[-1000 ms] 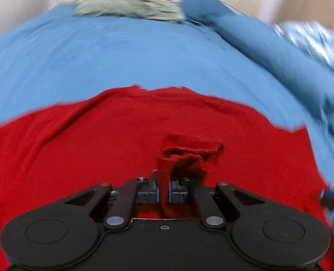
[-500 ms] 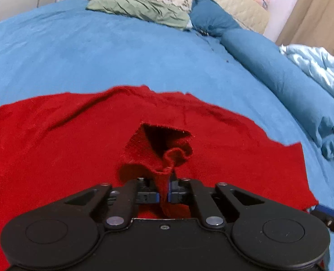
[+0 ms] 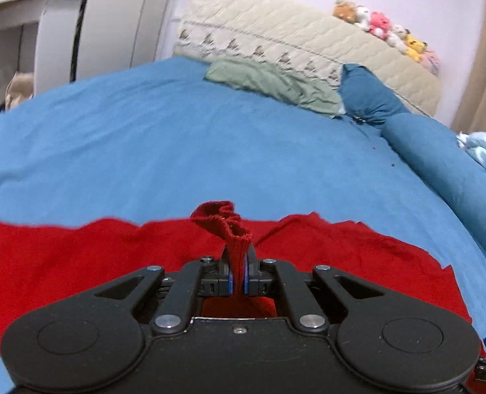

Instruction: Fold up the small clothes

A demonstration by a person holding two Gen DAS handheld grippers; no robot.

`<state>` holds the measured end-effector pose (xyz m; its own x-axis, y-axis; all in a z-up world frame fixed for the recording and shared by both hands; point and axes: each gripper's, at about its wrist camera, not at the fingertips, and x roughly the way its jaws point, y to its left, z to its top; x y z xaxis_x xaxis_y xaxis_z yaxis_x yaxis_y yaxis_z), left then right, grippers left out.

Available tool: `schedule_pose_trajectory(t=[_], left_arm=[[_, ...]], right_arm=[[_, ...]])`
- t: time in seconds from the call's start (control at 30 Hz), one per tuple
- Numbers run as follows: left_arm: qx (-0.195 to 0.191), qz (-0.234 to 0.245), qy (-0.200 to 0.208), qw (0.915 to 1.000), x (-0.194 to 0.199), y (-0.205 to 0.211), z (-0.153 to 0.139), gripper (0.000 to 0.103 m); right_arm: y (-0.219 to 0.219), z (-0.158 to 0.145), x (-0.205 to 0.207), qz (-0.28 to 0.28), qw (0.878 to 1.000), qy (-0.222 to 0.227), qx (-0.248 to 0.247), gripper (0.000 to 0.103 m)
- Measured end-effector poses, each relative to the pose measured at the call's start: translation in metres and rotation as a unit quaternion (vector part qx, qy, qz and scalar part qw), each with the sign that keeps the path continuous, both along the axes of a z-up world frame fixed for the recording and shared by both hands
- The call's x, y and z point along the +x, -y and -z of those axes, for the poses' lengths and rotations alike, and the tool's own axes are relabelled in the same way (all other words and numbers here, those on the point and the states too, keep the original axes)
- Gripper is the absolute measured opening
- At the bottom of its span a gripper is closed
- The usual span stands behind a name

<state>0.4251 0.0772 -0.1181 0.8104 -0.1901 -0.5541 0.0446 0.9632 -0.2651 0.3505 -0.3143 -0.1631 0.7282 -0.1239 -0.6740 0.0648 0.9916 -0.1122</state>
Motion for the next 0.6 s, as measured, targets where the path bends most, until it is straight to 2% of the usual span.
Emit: schedule_pose_trajectory(t=[0.07, 0.13, 0.2, 0.27, 0.43, 0.53, 0.6], left_arm=[[-0.01, -0.006, -0.002, 0.9999, 0.0, -0.002, 0.004, 0.006], [-0.021, -0.006, 0.001, 0.9998, -0.002, -0.003, 0.005, 0.006], [-0.02, -0.005, 0.009, 0.9998, -0.006, -0.006, 0.003, 0.006], [-0.017, -0.001, 0.008, 0.9998, -0.011, -0.009, 0.008, 0.006], [0.004, -0.007, -0.042, 0.9991, -0.019, -0.025, 0.034, 0.015], [0.032, -0.022, -0.037, 0.9986, -0.042, -0.034, 0.028, 0.013], [0.049, -0.017, -0.021, 0.9984, -0.058, -0.033, 0.02, 0.014]], right_arm=[[0.002, 0.002, 0.005, 0.01, 1.0, 0.003, -0.015, 0.103], [0.01, 0.001, 0.009, 0.028, 1.0, 0.001, -0.01, 0.103], [0.017, 0.0, 0.007, 0.049, 0.999, 0.006, -0.018, 0.103], [0.021, 0.002, 0.003, 0.048, 0.999, 0.004, -0.019, 0.103], [0.028, 0.001, -0.008, 0.015, 1.0, -0.004, 0.004, 0.103], [0.021, -0.012, -0.014, -0.034, 0.999, -0.002, 0.015, 0.103], [0.011, -0.024, -0.021, -0.084, 0.996, 0.024, 0.027, 0.103]])
